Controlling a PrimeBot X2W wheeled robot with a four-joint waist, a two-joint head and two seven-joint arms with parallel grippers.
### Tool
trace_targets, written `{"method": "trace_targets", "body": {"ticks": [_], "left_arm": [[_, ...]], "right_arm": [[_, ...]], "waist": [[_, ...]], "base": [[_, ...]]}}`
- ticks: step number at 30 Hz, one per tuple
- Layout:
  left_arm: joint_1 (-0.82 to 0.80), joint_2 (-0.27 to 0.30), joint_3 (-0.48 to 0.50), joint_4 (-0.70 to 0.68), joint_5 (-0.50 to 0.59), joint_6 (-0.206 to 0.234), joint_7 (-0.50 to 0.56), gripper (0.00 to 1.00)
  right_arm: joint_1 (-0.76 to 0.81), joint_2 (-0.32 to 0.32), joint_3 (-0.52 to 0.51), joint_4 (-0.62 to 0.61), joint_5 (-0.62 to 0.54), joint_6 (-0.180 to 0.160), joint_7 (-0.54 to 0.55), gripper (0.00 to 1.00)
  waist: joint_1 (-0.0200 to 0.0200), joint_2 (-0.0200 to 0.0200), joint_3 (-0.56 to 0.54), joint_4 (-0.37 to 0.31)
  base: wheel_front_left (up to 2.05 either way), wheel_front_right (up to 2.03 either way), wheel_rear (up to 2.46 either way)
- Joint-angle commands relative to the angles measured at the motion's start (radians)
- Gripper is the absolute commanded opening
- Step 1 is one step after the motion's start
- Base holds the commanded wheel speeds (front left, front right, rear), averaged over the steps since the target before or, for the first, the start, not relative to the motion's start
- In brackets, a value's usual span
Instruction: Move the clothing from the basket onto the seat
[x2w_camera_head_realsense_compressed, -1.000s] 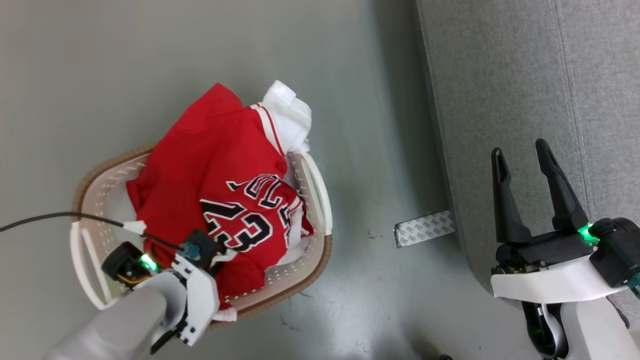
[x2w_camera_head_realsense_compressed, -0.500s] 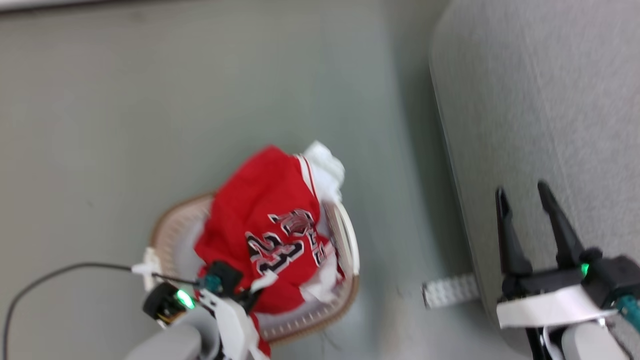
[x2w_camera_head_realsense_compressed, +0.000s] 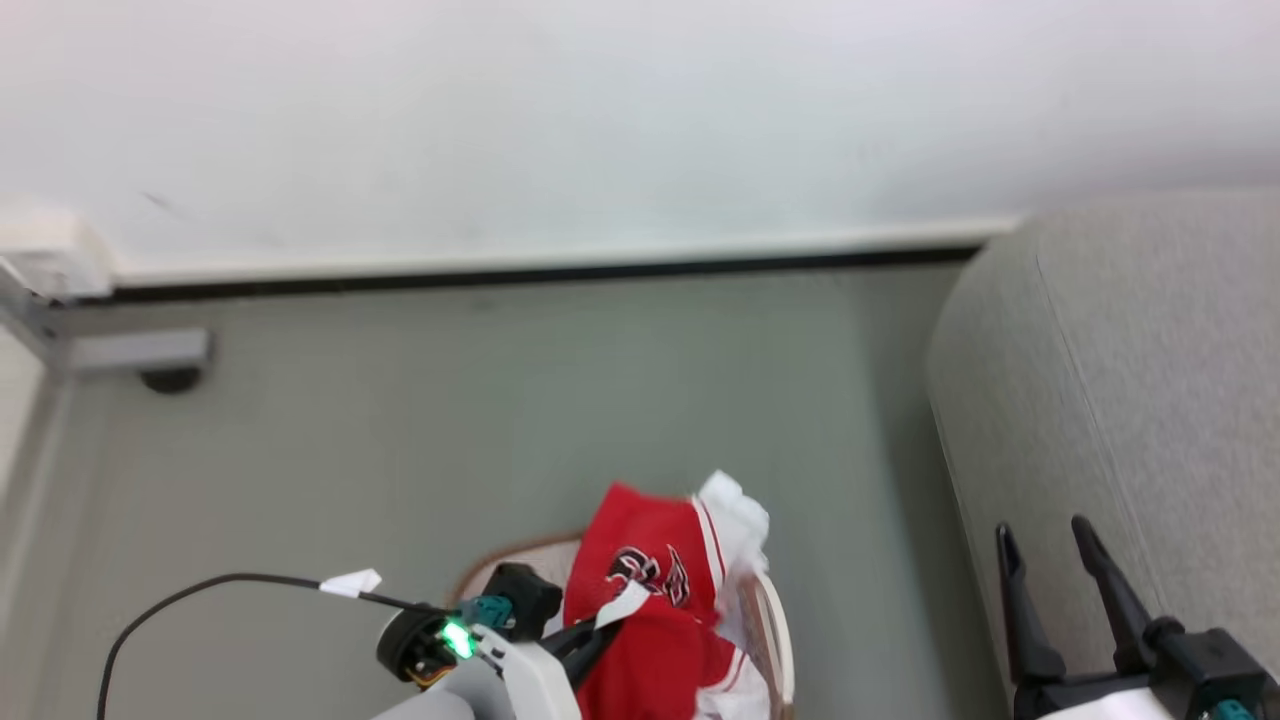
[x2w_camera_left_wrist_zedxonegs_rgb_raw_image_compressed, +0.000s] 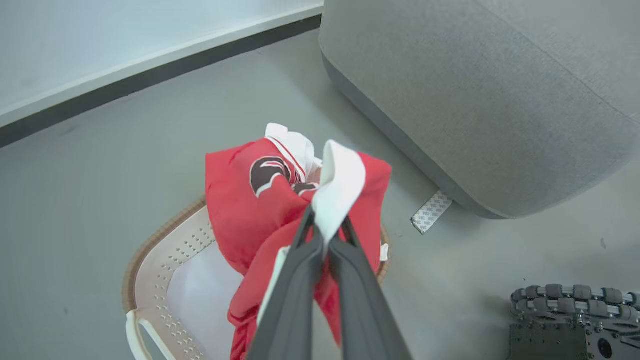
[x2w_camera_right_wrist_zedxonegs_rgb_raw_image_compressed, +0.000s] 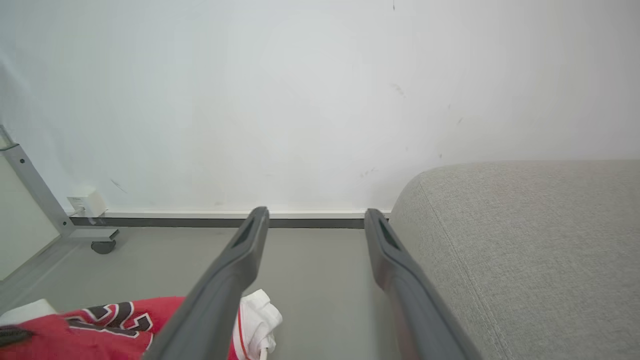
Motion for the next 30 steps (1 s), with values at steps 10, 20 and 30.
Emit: {"method": "trace_targets", "body": {"ticks": [10,20,30], "left_arm": [[-0.036,0.101,0.049,-0.238,-0.013,0.098,0.034,0.00],[-0.099,0.199,0.095,-0.393,0.008,0.167,0.047,0.00],[-0.128,0.247,0.105,-0.444,0.019,0.181,0.062,0.00]], "right_arm": [[0.056,-0.005,0.013,0.016,0.015,-0.002,0.000,1.00],[0.061,-0.004,0.024,0.017,0.014,-0.002,0.001,1.00],[0.056,-0.005,0.023,0.005,-0.002,-0.002,0.000,1.00]], "waist": [[0.0002,0.0000,-0.148,0.065],[0.0002,0.0000,-0.185,0.038],[0.0002,0.0000,-0.206,0.018]], "base": [[0.00,0.00,0.00],[0.00,0.00,0.00],[0.00,0.00,0.00]]}}
